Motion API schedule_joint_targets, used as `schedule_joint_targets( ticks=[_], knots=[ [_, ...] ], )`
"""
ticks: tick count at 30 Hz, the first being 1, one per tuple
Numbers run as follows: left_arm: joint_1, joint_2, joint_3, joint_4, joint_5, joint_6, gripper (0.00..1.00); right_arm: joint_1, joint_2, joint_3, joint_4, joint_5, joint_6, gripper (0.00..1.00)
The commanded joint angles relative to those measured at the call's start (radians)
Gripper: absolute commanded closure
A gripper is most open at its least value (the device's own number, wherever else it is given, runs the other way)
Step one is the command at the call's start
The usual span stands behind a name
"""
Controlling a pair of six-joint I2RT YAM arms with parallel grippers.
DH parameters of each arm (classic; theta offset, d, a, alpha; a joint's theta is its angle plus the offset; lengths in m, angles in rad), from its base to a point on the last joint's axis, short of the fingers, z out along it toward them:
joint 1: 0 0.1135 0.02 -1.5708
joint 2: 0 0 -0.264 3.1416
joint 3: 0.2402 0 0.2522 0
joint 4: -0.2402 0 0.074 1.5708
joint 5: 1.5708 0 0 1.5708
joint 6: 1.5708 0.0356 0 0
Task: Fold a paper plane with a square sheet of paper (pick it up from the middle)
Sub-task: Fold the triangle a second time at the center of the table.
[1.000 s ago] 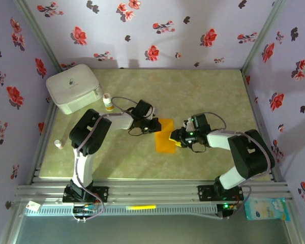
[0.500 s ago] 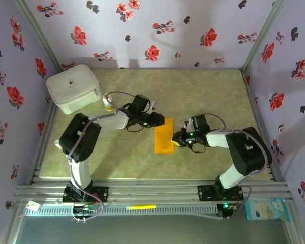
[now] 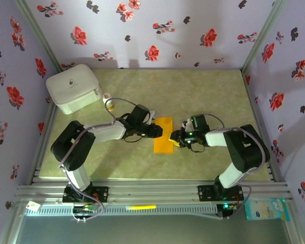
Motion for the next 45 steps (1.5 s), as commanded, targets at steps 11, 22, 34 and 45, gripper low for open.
schedule_joint_targets(
  ticks=[11,22,34,45],
  knots=[
    [-0.126,-0.111,-0.055,0.01,-0.224,0.243,0.67,0.006,0.002,0.041,-0.047,0.013,-0.011,0.92],
    [-0.303,-0.098,-0.013,-0.098,-0.403,0.447,0.58,0.007,-0.002,0.044,-0.047,0.014,0.011,0.93],
    [-0.47,-0.027,0.017,-0.099,-0.704,0.496,0.54,0.007,-0.019,0.038,-0.051,0.034,0.017,0.94],
    [-0.514,0.054,0.066,-0.092,-0.848,0.545,0.48,0.007,-0.023,0.032,-0.045,0.033,0.023,0.94]
  ],
)
